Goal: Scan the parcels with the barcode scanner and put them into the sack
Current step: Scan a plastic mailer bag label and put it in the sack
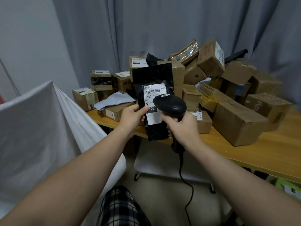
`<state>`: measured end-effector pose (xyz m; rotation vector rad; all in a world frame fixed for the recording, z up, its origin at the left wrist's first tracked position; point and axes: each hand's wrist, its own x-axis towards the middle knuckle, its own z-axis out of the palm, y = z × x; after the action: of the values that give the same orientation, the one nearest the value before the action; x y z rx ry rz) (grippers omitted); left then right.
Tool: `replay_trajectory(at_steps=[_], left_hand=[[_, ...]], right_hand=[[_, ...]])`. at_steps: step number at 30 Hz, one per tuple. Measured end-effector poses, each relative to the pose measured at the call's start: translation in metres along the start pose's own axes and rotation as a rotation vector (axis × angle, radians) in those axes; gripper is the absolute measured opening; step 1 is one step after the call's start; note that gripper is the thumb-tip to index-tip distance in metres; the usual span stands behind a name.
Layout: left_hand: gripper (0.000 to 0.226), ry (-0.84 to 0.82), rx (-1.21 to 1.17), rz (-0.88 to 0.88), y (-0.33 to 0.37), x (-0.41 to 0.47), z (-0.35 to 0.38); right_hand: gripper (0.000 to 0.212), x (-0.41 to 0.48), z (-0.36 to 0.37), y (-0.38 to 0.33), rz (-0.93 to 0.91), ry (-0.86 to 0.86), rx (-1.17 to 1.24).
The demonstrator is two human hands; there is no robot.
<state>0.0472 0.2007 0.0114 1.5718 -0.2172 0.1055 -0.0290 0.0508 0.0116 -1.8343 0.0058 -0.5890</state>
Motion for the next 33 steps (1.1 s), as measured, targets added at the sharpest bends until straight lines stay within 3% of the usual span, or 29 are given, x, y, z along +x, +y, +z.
replay_trajectory(at_steps=[4,7,12,17,33], left_hand=[[0.009,-0.007,-0.006,0.021,-0.002,0.004,0.006],[0.013,-0.019,0.027,0.028,-0.002,0.006,0.008],[0.013,-0.008,0.019,0.022,-0.003,0.007,0.009],[0.014,-0.001,0.014,0.007,-0.007,0.007,0.008],[0.017,0.014,-0.005,-0.028,-0.01,0.009,0.008]], right_hand=[[0.021,-0.002,0.0,0.003,0.012,0.019,0.058],[0.036,-0.003,-0.002,0.003,-0.027,0.04,0.04],[0.04,-0.003,-0.005,0.003,-0.044,0.051,0.035],[0.016,-0.002,-0.007,0.007,-0.033,0.052,0.027],[0.021,-0.003,-0.007,0.01,-0.006,0.042,0.043]])
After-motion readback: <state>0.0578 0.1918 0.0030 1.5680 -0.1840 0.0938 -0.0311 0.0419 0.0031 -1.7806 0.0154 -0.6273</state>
